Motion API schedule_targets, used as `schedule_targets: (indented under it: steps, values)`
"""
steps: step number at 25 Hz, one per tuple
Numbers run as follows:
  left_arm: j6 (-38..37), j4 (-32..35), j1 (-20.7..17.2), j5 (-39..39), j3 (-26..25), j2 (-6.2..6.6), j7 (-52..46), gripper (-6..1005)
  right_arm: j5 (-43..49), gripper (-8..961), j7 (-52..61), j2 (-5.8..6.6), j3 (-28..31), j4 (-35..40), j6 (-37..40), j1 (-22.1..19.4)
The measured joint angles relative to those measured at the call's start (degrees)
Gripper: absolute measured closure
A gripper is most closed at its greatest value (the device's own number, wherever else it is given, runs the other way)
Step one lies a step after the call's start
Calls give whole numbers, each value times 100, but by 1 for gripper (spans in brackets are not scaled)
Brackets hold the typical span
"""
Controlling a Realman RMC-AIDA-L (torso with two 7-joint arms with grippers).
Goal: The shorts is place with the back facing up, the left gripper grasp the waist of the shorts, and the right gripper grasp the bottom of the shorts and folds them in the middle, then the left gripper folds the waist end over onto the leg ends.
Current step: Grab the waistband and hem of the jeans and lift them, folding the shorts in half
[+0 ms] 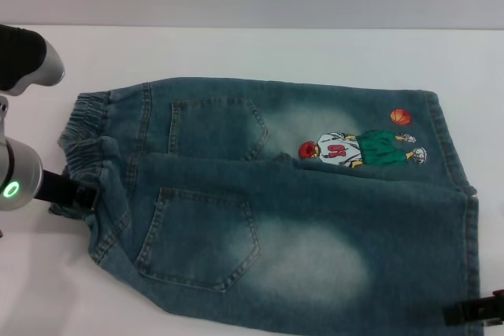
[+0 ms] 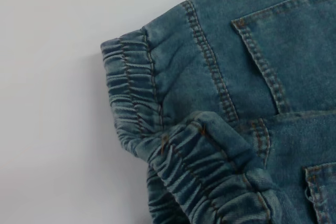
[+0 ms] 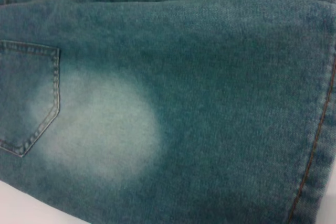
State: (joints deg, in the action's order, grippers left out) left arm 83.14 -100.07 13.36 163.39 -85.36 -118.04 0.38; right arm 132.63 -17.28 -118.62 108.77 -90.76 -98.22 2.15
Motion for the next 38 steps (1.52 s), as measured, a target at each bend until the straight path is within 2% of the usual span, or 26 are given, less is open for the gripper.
schedule_targets:
  steps: [38]
  values:
    - [-20, 29, 0, 0, 27, 0, 1, 879, -32, 317, -43, -5, -92, 126, 4, -52]
